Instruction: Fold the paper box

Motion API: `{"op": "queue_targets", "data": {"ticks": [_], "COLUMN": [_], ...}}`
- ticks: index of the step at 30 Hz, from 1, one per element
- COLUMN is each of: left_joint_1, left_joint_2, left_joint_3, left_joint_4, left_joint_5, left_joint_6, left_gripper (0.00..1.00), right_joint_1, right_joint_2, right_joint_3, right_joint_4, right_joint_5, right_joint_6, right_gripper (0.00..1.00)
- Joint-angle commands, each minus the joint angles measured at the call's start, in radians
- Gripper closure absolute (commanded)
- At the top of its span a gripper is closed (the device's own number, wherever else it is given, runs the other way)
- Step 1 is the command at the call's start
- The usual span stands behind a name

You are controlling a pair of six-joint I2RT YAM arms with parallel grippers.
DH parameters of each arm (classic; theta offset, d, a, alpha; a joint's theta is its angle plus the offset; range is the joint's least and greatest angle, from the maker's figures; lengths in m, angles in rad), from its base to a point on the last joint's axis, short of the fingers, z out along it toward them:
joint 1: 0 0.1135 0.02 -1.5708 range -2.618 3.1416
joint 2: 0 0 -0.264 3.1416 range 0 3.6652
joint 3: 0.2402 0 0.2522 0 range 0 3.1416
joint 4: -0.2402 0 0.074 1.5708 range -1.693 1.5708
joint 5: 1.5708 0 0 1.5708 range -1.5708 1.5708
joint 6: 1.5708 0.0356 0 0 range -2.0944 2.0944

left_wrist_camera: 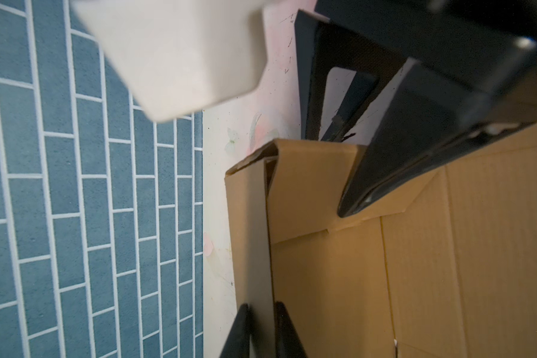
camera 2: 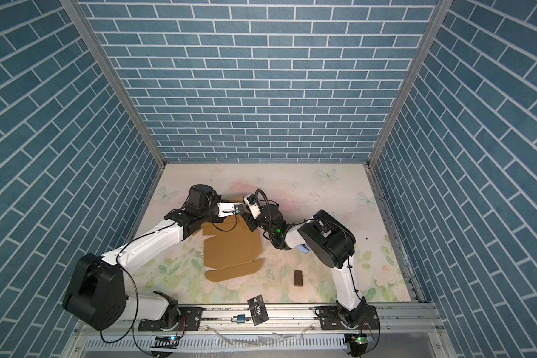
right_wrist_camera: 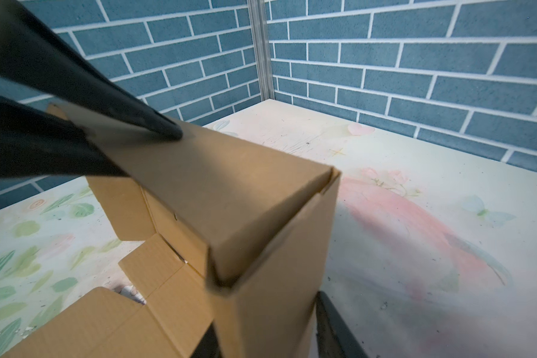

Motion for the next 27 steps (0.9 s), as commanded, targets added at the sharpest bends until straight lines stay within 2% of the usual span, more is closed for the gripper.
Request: {"op": "queue_targets", "data": {"ticks": [1,9,17,21,24,25,27], "left_joint_1": [-0.005,-0.014,-0.020,-0.020,-0.021,-0.022,-0.021], "left_joint_2": [0.028,0.039,0.046,0.037,0.023,0.017,0.005], "left_joint_3": [-0.002,-0.001,0.034,0.151,0.255,0.288,0.359], "left_joint_4": [-0.093,-0.089,-0.136,-0.359,-0.536,-0.589,-0.694], "left_joint_5": [0.040,0.041,0.043,0.122,0.185,0.208,0.258], "left_joint_6": [-0.022,-0.031,-0.085,-0.179,-0.291,-0.342,-0.439], "left_gripper": [0.84,0.84,0.84,0.80,0.74,0.71,0.67], "right_joint_1": [0.009,0.015,0.016,0.015,0.013,0.011,0.006], "right_joint_2": [0.046,0.095,0.086,0.069,0.048,0.041,0.023], "right_joint_3": [0.042,0.087,0.094,0.089,0.071,0.062,0.048], "right_joint_4": [0.046,0.033,0.005,-0.016,-0.006,-0.005,-0.007], "right_joint_5": [0.024,0.053,0.079,0.079,0.079,0.076,0.072], "right_joint_6": [-0.015,-0.003,-0.036,-0.035,-0.046,-0.054,-0.060], "right_gripper": [0.59,0.65,0.83,0.90,0.95,1.00,1.00]}}
